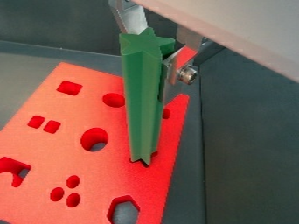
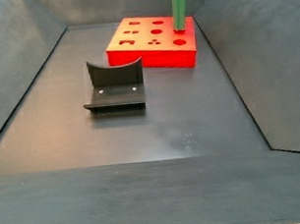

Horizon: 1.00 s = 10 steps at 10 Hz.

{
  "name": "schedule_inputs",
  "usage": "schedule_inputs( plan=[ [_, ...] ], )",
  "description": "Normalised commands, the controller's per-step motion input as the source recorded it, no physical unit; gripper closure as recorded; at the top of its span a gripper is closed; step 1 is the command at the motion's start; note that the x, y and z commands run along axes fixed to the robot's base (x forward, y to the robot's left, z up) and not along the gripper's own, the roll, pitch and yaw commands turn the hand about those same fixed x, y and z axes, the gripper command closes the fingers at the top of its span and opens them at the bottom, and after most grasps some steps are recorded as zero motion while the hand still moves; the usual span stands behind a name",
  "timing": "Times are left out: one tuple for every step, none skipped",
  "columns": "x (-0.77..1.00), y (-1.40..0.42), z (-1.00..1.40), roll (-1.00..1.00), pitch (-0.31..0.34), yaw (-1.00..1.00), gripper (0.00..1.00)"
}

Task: Pick up the star object. Move up. Place the star object on the fixture. Regrasp the star object. Move to above the board. Insert the star object.
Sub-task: Insert the star object.

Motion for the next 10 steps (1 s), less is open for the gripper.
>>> schedule_inputs(
  plan=[
    [0.0,0.0,-0.11,0.0,-0.027,0.0,1.0],
    [0.0,0.0,-0.12,0.0,-0.02,0.0,1.0],
    [0.0,0.0,-0.15,0.0,-0.021,0.0,1.0],
    [0.0,0.0,-0.18,0.0,-0.027,0.0,1.0],
    [0.0,-0.03,-0.13,0.0,-0.011,0.0,1.0],
    [0.0,-0.05,-0.07,0.0,-0.003,0.0,1.0],
    [0.0,-0.02,-0.01,0.0,-0.001,0.0,1.0],
    [0.0,-0.02,0.0,0.0,0.0,0.0,1.0],
    [0.0,-0.02,0.0,0.0,0.0,0.0,1.0],
    [0.0,0.0,0.0,0.0,0.0,-0.03,1.0]
  ],
)
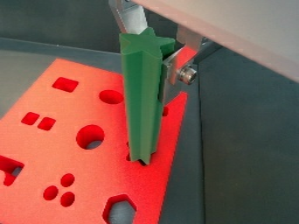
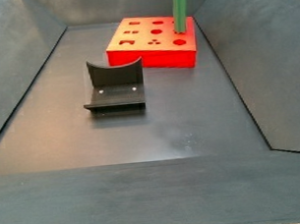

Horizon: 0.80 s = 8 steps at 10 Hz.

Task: Pick up the star object. Move up. Place the star object on the fixture. Regrasp the star object. Move to above the board. Insert the star object.
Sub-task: Insert the star object.

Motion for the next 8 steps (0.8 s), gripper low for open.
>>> schedule_inputs(
  plan=[
    [0.0,0.0,-0.03,0.0,0.0,-0.11,1.0],
    [-0.08,0.0,-0.07,-0.01,-0.006,-0.23,1.0],
    [-0.1,0.0,-0.11,-0.05,-0.03,-0.23,1.0],
    [-0.13,0.0,-0.16,-0.12,-0.081,-0.23,1.0],
    [-0.11,0.0,-0.13,-0.16,-0.099,-0.25,1.0],
    [-0.06,0.0,-0.05,-0.09,-0.06,-0.15,1.0],
    [-0.03,0.0,-0.11,-0.13,-0.091,-0.14,1.0],
    [-0.02,0.0,-0.12,-0.13,-0.096,-0.13,1.0]
  ],
)
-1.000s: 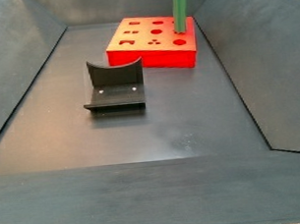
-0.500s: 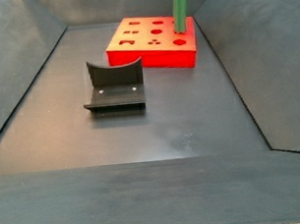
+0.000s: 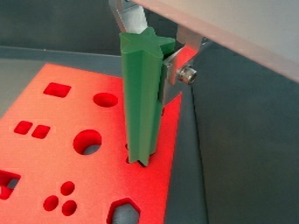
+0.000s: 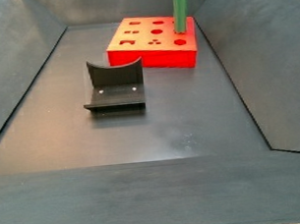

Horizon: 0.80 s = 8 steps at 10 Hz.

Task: Pick up the star object. Move up. Place the star object on the fixture. Regrasp the star object. Move to above the board. Insert the star object.
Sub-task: Insert the star object.

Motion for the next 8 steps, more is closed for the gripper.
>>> schedule_inputs(
  plan=[
    [0.0,0.0,-0.09,-0.09,-0.037,0.0,1.0],
    [0.0,0.0,-0.17,-0.13,-0.086,0.0,1.0],
    [0.0,0.0,-0.24,-0.19,-0.131,0.0,1.0],
    [0.0,0.04,-0.27,-0.11,-0.083,0.0,1.0],
    [0.02,0.0,-0.14,0.0,-0.004,0.0,1.0],
    [0.17,0.01,-0.12,-0.02,0.0,0.0,1.0],
    [0.35,0.0,-0.17,-0.05,0.0,0.0,1.0],
    [0.51,0.11,-0.19,-0.21,0.0,-0.01,1.0]
  ],
)
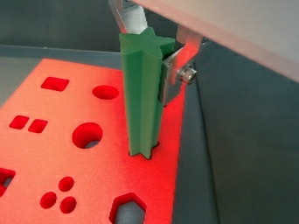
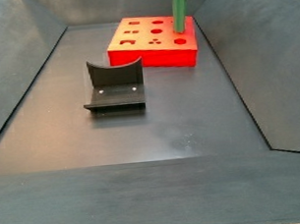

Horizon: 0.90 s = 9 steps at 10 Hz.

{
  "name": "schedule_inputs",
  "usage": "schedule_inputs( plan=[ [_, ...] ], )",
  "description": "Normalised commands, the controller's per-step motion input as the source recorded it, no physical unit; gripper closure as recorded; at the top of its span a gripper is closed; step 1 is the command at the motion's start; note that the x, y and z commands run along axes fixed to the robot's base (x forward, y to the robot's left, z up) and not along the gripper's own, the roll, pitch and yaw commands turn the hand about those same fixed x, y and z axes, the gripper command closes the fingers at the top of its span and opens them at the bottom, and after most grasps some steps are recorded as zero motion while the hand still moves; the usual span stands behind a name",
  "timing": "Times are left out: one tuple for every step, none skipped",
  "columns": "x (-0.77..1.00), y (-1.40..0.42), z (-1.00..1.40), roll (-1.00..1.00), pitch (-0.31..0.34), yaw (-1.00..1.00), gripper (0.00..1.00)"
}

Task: Pick up the star object. Move up. Place the star object on the fixture. Regrasp the star object. Move to above the board. Insert the star object.
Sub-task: Insert the star object.

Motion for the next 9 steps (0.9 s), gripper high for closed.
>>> schedule_inputs(
  plan=[
    [0.43,0.21,-0.24,-0.33,-0.043,0.0,1.0],
    [0.32,0.08,-0.35,-0.18,0.0,0.0,1.0],
    [0.23,0.0,-0.39,0.0,0.017,0.0,1.0],
    [0.21,0.0,-0.42,0.01,0.053,0.0,1.0],
    [0.17,0.0,-0.36,0.0,0.049,0.0,1.0],
    [0.11,0.0,-0.29,0.04,0.043,0.0,1.0],
    [0.07,0.0,-0.12,0.03,0.036,0.0,1.0],
    [-0.01,0.0,0.0,0.0,0.0,-0.01,1.0],
    [0.0,0.0,0.0,0.0,0.0,0.0,1.0]
  ],
)
